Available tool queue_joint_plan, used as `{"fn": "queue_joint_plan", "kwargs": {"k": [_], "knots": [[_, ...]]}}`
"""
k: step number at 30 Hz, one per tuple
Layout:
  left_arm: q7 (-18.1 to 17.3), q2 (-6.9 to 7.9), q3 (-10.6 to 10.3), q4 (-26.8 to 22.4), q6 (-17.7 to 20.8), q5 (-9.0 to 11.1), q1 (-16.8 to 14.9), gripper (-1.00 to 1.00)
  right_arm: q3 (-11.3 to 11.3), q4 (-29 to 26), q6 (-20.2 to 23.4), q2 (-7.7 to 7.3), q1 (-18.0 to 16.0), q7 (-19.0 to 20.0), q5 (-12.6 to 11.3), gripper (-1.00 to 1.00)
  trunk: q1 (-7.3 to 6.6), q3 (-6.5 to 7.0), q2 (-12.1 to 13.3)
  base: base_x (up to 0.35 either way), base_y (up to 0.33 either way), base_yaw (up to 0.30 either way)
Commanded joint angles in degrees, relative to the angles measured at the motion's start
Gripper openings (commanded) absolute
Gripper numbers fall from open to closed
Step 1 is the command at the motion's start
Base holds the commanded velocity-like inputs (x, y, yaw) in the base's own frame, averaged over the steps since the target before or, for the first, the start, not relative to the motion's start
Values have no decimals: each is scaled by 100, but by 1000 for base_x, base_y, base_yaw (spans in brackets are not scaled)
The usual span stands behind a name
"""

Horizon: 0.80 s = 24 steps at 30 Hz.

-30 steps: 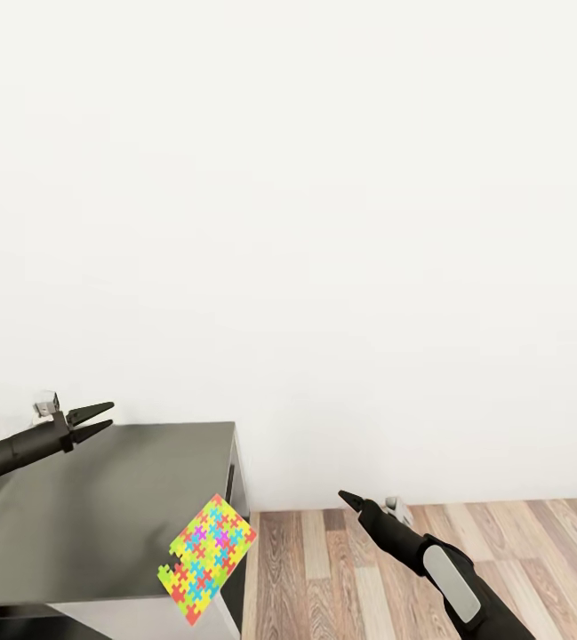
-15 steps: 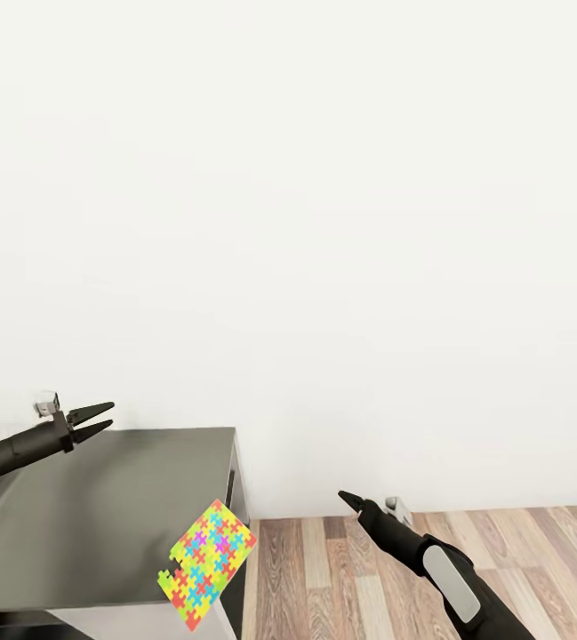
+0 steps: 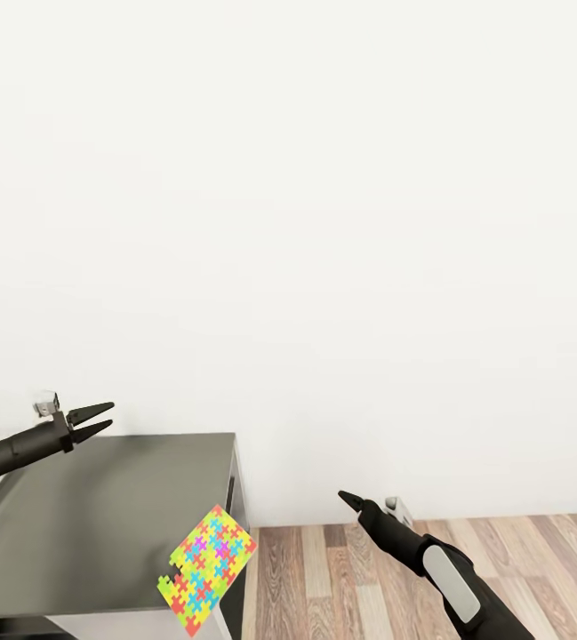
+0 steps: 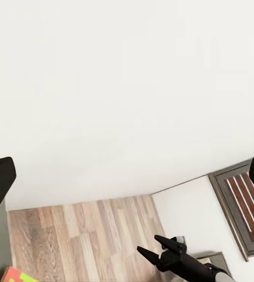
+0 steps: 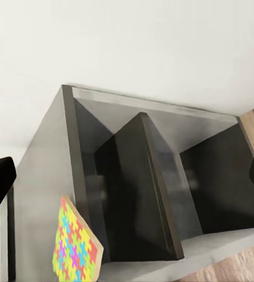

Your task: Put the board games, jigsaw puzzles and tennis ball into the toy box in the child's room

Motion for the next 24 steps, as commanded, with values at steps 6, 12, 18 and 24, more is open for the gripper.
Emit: {"fn": "queue_joint_plan", "kwargs": {"k": [6, 12, 18, 24], "knots": [[-12, 1, 4, 1, 52, 12, -5, 100, 16, -2, 17, -8, -4, 0, -36, 100, 4, 45, -12, 0, 0, 0], [-12, -4, 3, 1, 51, 14, -5, 100, 15, -2, 20, -11, -4, -1, -37, 100, 4, 102, -12, 0, 0, 0], [-12, 1, 3, 1, 51, 10, -5, 100, 9, -3, 16, -6, -5, -4, -37, 100, 4, 132, -12, 0, 0, 0], [-12, -1, 1, 1, 51, 12, -5, 100, 7, -3, 21, -6, -8, -5, -37, 100, 4, 137, -12, 0, 0, 0]]}}
